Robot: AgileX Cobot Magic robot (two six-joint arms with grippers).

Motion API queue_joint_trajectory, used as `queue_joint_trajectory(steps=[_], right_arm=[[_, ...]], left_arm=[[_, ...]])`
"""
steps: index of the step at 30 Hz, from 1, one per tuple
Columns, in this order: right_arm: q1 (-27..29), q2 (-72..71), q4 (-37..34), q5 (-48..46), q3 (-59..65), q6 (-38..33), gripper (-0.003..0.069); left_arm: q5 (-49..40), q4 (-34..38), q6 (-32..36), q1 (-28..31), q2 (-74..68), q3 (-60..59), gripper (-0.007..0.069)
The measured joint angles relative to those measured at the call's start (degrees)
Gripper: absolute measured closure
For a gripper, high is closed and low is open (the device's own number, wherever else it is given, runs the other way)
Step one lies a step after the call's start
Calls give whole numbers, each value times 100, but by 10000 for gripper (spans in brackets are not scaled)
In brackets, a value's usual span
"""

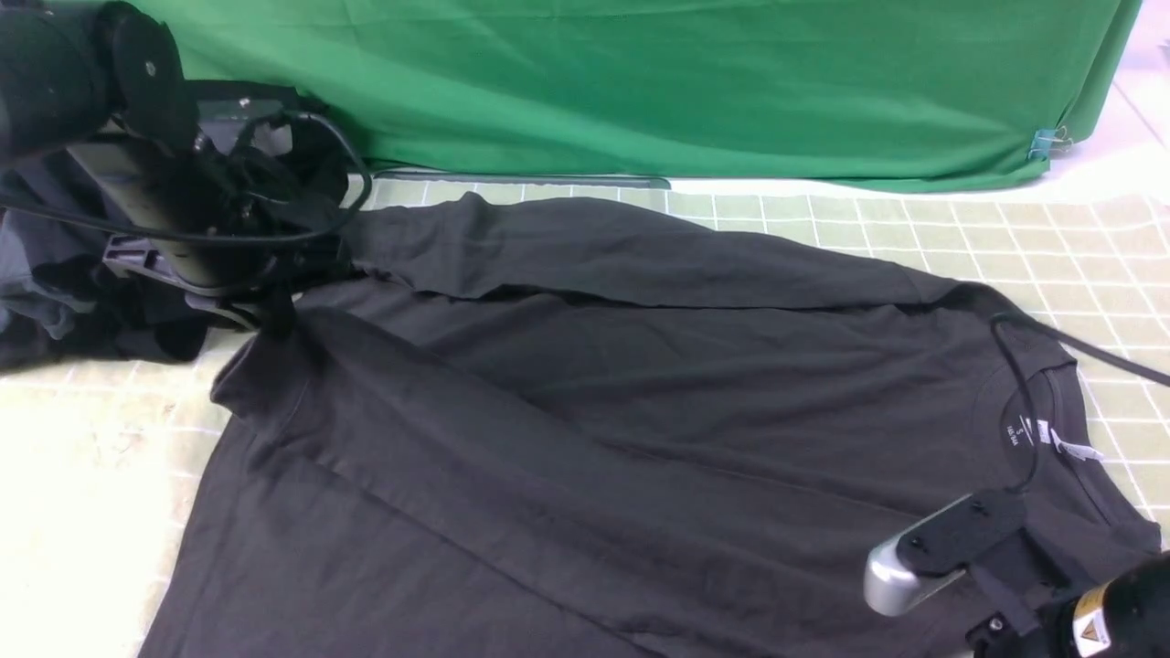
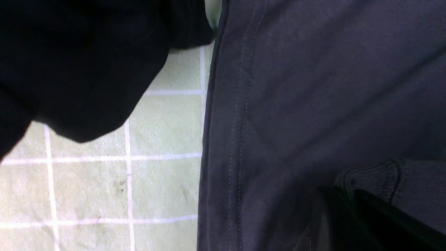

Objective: Fold a long-sleeved shirt over a green coffee tablecloth.
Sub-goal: 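Fold the left side of the black T-shirt inward over its body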

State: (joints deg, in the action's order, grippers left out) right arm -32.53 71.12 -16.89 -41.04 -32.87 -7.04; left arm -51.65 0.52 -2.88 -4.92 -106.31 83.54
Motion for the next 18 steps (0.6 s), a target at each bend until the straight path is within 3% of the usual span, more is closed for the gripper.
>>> queue_joint_trajectory(steps=[5, 7, 10, 12, 14, 18], right_arm=[[0, -8, -167, 316, -28, -33, 603], [-59, 54, -265, 375, -116, -228, 515], [-285, 305, -298, 526, -321, -484, 327], [-410, 501, -292, 587, -422, -543, 264], [-522, 876, -185, 633, -537, -600, 236], [-558, 1428, 262, 900, -589, -553, 254]], left_arm=[[62, -19, 12, 0, -67, 0, 611], [68, -19, 12, 0, -74, 0, 611], [79, -19, 12, 0, -74, 0, 611], [79, -19, 12, 0, -74, 0, 611], [81, -19, 19, 0, -74, 0, 611], [81, -19, 19, 0, -74, 0, 611]])
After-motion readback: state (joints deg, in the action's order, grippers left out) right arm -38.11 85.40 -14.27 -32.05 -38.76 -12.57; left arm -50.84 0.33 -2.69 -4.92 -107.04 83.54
